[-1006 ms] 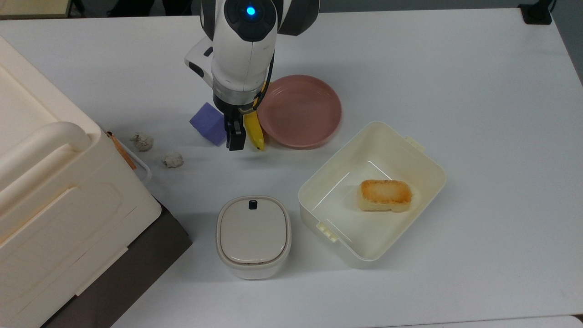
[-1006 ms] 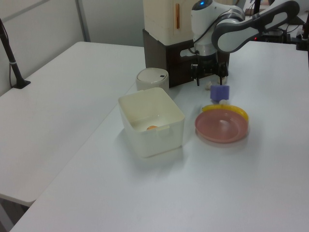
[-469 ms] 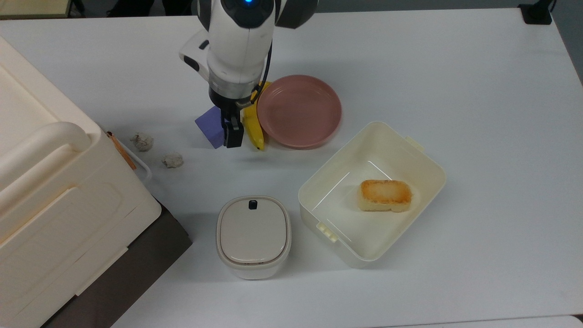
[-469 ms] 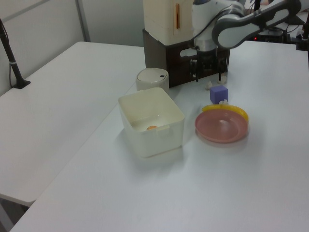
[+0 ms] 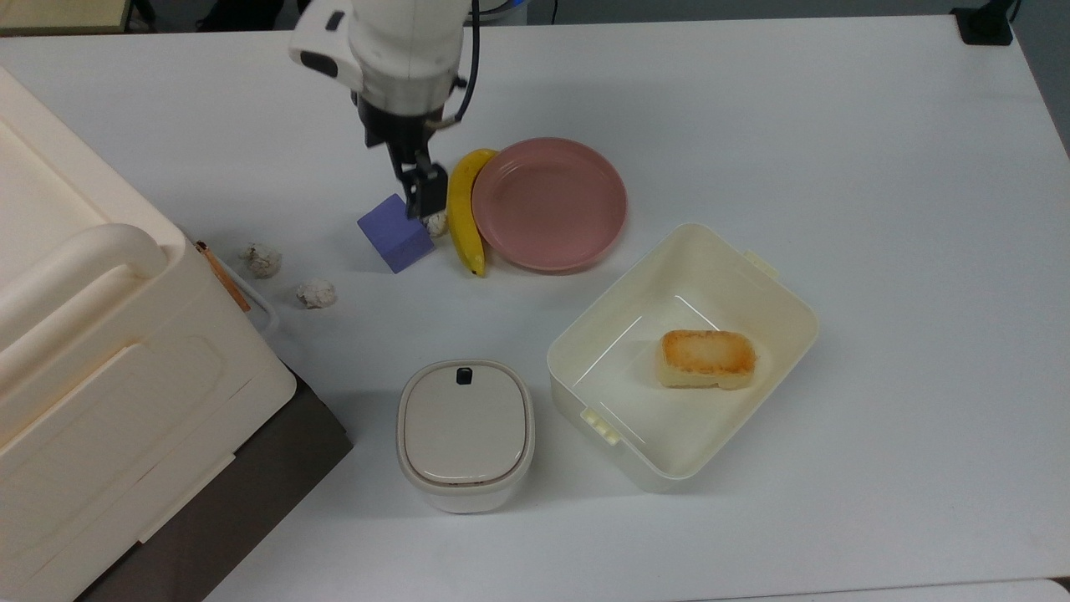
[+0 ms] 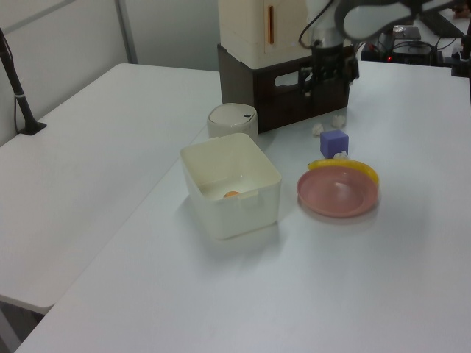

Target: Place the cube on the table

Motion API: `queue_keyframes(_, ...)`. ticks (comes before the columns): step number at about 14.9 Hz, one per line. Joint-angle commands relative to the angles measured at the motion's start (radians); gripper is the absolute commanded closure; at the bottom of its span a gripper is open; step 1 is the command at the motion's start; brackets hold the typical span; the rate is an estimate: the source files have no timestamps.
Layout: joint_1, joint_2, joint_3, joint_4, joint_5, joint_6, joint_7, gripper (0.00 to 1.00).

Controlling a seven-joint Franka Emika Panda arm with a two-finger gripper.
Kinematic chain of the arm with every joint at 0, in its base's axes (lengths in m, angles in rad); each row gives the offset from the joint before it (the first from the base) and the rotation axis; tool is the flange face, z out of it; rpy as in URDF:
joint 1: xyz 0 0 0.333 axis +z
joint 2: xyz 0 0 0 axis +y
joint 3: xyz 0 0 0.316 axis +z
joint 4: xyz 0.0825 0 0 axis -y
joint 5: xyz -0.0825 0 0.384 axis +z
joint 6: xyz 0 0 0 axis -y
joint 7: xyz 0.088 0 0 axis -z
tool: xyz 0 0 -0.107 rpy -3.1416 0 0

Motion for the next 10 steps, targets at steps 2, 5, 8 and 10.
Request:
queue_keyframes(2,0.004,-0.099,-0.010,-0.003,0.064,-0.127,-0.481,0.00)
queue_keyframes(5,-0.019,-0.122,-0.023,0.079,0.084,-0.210,-0.713,0.00)
queue_keyframes(8,-0.019,-0.137,-0.104,0.183,0.167,-0.336,-0.945,0.00)
queue_keyframes(10,-0.015,-0.177,-0.154,0.204,0.211,-0.376,-0.994,0.00)
